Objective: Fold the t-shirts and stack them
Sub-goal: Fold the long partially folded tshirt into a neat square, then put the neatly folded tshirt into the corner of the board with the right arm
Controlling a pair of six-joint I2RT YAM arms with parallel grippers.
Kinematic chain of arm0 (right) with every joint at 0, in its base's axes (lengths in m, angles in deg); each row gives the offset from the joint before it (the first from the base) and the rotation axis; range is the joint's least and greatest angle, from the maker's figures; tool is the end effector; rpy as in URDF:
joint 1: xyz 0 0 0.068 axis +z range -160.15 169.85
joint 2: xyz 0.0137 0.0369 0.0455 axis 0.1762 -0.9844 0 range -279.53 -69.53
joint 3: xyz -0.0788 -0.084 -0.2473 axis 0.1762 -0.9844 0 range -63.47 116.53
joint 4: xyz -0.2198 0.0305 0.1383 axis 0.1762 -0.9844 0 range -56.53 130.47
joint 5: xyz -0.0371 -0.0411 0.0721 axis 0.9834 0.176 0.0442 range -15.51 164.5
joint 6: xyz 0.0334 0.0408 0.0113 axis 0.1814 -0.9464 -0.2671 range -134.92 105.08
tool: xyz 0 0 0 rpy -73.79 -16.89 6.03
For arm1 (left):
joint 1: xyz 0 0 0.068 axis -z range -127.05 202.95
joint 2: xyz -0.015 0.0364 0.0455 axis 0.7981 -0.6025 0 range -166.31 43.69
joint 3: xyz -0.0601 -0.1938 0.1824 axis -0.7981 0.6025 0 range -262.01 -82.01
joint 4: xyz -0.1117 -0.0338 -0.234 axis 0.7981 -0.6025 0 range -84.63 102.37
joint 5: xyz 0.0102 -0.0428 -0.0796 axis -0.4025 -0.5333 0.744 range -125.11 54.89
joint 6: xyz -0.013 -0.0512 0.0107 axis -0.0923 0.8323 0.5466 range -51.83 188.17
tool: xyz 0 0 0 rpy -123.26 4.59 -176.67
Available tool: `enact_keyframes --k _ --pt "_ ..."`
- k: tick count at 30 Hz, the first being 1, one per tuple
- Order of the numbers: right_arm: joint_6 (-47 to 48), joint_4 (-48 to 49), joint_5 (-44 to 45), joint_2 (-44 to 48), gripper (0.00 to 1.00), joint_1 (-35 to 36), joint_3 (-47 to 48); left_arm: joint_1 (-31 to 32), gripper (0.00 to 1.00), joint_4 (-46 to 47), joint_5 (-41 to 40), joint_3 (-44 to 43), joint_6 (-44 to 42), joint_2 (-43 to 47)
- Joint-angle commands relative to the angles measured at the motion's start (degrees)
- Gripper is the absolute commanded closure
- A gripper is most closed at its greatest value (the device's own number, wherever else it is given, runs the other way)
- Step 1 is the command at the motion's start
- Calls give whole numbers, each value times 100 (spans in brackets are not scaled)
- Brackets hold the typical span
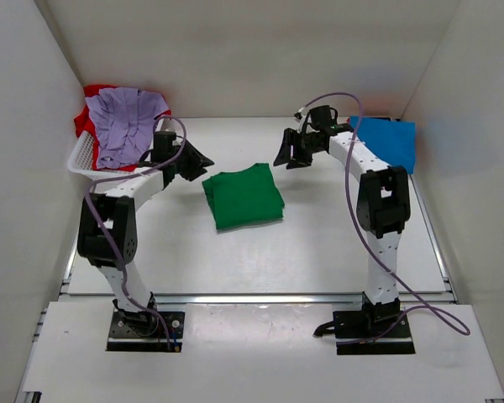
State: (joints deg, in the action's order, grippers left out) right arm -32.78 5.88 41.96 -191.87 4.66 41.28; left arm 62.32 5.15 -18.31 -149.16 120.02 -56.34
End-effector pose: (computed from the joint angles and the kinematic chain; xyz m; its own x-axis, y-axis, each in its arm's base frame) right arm 0.4560 0.1403 0.2375 -0.8907 0.0321 -0.4534 -0.2743 0.7575 0.5924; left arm 0.3802 -0.0732 0.2212 -0.6866 -0.6498 -0.3260 -0.2690 0.6437 -0.7165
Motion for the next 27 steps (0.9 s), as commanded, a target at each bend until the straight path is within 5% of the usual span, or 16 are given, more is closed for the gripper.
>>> enact_keyframes --k 1,5,9,20,22,23,24,27 --pt "353 -233 334 -132 44 -118 204 -233 45 63 -493 -263 -36 -166" --pt "459 424 204 157 39 -206 -777 -321 35 572 -370 394 193 228" --pt "451 770 28 36 37 -180 -1246 -356 35 661 -54 1028 281 747" --pt "715 -294 186 -1406 42 944 98 -655 33 425 210 2374 264 2689" --pt "689 -478 134 -1432 52 1033 98 -751 34 310 219 2391 237 2857" --pt "697 -453 142 -1467 67 1050 116 -726 33 344 288 2383 246 2883" --pt "732 -591 168 -1485 96 1042 142 -734 33 318 333 2400 255 2936" --pt "1021 -1075 834 -1468 100 1050 589 -743 34 423 438 2470 308 2989"
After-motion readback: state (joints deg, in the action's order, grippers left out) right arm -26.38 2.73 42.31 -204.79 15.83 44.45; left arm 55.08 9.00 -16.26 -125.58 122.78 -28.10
